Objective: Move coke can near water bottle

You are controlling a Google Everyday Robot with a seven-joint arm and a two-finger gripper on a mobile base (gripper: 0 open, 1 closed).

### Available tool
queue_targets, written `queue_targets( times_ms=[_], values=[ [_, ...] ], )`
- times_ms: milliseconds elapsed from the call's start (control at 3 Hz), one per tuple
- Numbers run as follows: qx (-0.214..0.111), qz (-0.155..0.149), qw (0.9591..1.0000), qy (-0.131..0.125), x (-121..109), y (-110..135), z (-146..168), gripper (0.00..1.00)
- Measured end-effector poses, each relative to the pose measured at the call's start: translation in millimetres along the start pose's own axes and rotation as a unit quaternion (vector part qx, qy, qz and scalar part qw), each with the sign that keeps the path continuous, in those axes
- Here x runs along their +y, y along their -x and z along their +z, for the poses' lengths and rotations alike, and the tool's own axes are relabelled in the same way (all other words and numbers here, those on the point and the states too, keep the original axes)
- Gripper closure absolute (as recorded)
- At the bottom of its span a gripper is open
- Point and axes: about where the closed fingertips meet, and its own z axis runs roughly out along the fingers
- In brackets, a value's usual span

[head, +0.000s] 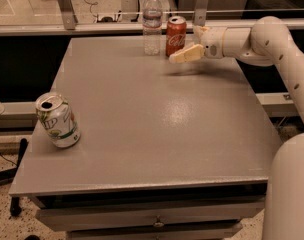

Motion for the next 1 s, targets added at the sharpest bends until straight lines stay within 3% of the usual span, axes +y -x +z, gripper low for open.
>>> queue_targets(
  times_ms=[333, 667, 1000],
  values=[
    [-0.007, -0.008, 0.9999, -0.012, 5.0, -3.9, -46.4, 0.00],
    [-0.036, -0.032, 0.9985, -0.028, 2.6, -5.0, -117.5, 0.00],
    [-0.036, -0.036, 0.9982, -0.032, 1.7, -7.9, -128.1, 0.00]
  ],
)
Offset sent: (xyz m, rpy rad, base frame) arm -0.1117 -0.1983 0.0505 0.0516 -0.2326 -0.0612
